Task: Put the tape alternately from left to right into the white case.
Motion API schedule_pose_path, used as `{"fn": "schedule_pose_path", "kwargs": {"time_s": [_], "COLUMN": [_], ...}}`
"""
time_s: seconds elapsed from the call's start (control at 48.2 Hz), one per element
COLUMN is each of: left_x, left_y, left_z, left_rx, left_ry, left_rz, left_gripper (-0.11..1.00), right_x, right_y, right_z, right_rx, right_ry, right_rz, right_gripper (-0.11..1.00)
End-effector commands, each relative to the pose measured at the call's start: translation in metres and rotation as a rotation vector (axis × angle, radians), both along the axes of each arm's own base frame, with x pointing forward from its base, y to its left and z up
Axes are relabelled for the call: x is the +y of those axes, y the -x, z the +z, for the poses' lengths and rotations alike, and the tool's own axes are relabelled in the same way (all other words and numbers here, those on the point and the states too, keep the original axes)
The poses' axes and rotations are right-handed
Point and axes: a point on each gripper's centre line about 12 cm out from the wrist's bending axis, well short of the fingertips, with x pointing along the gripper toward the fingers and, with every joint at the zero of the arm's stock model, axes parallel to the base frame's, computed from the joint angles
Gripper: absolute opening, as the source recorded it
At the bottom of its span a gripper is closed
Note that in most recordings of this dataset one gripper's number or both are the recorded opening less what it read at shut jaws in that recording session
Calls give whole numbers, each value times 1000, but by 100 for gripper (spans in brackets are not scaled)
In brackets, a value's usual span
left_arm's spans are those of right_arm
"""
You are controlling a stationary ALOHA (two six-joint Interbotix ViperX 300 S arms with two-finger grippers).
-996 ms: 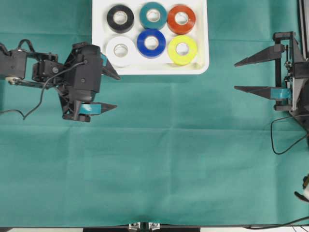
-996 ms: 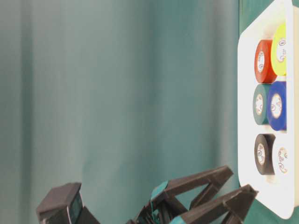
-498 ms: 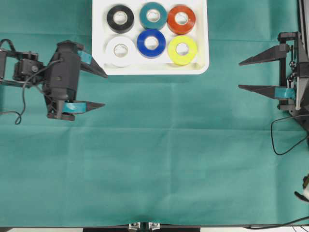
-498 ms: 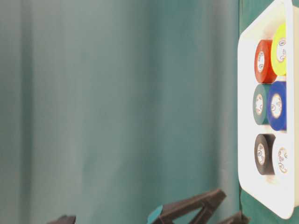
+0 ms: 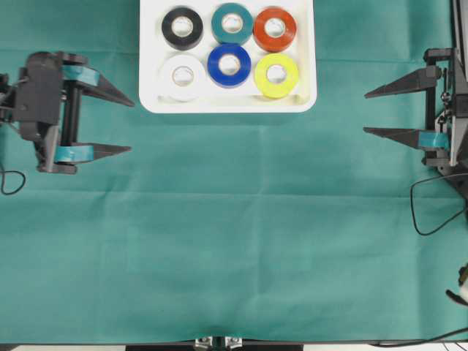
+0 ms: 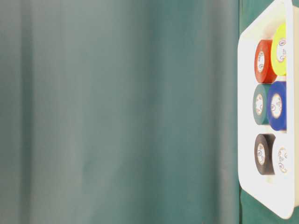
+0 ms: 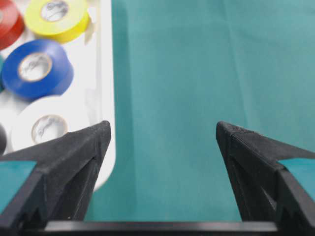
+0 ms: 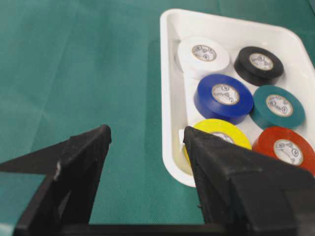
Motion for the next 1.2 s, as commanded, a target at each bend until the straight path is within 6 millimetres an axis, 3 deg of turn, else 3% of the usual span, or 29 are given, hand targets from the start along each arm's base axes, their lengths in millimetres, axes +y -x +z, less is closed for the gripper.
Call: {"fn": "schedule_pose_path", "kwargs": {"time_s": [0.0,1.183], "left_x": [2,3], "left_y": [4,80], "left_z": [8,13], "left_rx": [-43,-242], "left_ry": [2,0], "left_rz": [11,22], "left_gripper": [81,81], "right_x": [0,1], "right_y": [-2,4], "right_z": [4,3], "right_rx": [-9,-30], "right_ry": [-4,-1], "right_rz": [1,1], "right_gripper": [68,68]}}
